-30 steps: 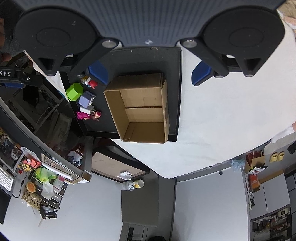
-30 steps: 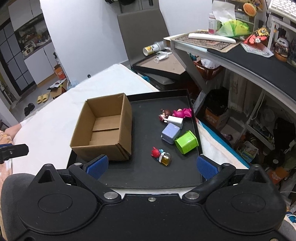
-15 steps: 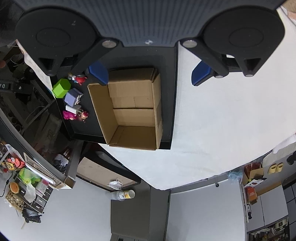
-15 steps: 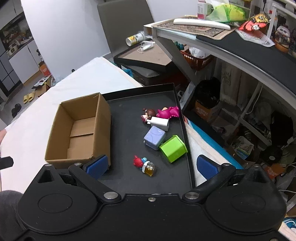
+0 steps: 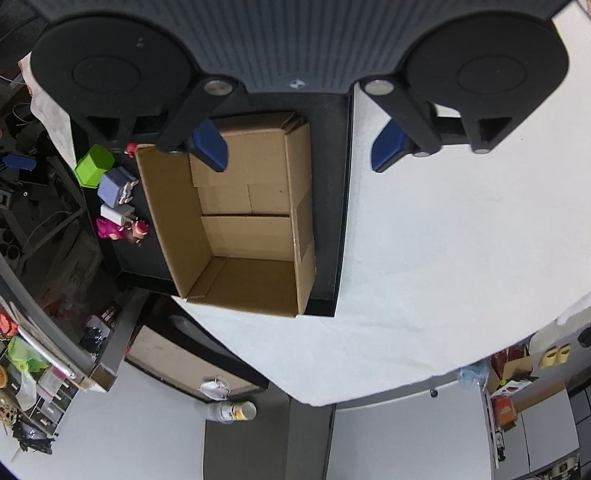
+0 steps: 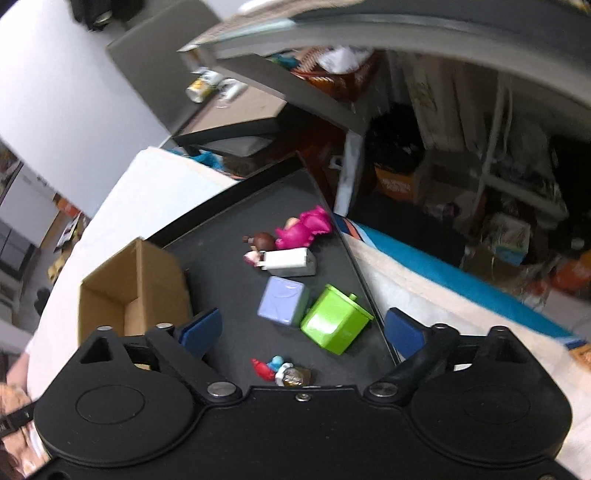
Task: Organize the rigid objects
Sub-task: 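Move the left tool to the box wall while the right tool approaches the green block, then grasp the box wall with the left tool while the right tool grasps the green block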
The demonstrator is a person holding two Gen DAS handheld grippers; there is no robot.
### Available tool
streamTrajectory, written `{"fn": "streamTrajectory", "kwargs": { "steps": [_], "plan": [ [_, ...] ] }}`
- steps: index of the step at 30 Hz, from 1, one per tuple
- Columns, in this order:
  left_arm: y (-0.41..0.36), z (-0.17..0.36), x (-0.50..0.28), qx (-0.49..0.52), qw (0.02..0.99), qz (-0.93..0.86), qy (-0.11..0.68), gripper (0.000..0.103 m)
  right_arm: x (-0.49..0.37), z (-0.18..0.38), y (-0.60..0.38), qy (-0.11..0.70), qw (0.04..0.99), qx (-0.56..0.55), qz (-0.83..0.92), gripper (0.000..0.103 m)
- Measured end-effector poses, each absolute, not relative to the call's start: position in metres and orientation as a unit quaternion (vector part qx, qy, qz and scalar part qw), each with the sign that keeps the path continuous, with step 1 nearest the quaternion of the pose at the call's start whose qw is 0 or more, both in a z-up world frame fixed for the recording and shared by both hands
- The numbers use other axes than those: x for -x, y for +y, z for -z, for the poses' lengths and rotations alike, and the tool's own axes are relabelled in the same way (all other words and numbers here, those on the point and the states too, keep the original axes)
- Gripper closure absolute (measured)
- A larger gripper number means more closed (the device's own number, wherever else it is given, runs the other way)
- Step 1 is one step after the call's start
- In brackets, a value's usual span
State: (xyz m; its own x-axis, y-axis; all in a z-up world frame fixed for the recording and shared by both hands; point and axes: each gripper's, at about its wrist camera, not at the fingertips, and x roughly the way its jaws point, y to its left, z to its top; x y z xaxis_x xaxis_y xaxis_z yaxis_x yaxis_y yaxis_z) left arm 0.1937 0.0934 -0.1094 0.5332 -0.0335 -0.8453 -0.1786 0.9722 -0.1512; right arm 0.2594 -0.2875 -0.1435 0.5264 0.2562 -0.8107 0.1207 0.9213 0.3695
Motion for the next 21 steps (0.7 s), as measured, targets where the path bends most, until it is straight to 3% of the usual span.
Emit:
{"fn": "streamTrajectory", "kwargs": {
  "steps": [3, 12, 21],
  "plan": [
    [0.095, 0.123, -0.201, 0.118, 0.860, -0.043, 0.494, 0.039, -0.264, 0.157, -0.291, 0.493, 0.844, -0.208, -0.035, 0.021],
    [0.100, 0.155, -0.209, 0.130, 0.849, -0.035, 0.511, 0.061, -0.282, 0.200, -0.302, 0.527, 0.806, -0.270, -0.015, 0.039],
    [0.102, 0.172, -0.218, 0.147, 0.839, -0.034, 0.522, 0.073, -0.299, 0.225, -0.299, 0.549, 0.781, -0.297, -0.008, 0.039]
  ]
}}
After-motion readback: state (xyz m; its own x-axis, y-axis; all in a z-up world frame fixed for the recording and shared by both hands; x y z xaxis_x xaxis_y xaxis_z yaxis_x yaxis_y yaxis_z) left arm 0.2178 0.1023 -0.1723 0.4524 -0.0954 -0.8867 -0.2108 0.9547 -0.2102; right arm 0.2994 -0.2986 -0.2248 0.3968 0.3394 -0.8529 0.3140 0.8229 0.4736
